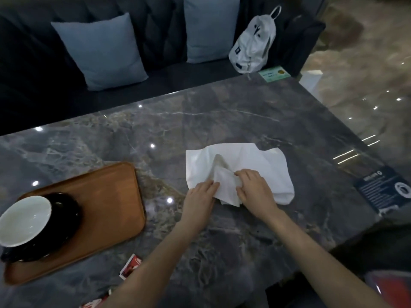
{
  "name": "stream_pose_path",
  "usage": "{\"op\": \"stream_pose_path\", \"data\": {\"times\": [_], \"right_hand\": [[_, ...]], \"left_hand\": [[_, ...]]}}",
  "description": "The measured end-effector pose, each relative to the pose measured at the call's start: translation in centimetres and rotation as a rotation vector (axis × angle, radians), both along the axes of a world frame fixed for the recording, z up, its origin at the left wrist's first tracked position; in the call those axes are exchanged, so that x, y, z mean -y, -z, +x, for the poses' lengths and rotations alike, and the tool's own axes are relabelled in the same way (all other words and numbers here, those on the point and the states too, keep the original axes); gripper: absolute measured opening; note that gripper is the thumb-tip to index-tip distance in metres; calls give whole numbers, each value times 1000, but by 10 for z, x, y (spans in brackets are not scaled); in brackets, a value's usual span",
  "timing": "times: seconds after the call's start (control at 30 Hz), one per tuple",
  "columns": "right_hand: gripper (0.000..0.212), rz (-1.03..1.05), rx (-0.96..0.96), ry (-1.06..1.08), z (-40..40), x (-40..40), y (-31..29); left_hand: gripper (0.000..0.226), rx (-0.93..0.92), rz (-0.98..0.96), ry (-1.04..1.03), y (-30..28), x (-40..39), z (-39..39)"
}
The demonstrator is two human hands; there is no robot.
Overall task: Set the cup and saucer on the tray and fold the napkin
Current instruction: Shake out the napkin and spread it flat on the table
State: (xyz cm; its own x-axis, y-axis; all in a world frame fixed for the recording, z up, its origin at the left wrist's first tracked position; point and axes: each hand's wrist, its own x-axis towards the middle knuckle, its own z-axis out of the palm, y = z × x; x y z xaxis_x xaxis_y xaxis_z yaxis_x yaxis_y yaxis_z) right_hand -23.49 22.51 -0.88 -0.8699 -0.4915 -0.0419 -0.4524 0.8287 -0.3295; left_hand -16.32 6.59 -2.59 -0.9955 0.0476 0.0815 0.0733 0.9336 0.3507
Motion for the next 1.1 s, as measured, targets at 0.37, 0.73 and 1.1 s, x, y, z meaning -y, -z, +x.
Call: {"op": "stream_pose_path", "data": {"times": [0.37,0.73,1.1], "right_hand": [[37,71,26,-53,-25,-3,3],[18,-382,-103,11,-25,18,-48],[22,-709,253,-211,-42,44,-129]], "left_hand": [[15,-132,565,-405,-46,19,-4],[20,-218,848,-514,-131,43,-8],[20,-387,960,-912,-147,54,16]]}}
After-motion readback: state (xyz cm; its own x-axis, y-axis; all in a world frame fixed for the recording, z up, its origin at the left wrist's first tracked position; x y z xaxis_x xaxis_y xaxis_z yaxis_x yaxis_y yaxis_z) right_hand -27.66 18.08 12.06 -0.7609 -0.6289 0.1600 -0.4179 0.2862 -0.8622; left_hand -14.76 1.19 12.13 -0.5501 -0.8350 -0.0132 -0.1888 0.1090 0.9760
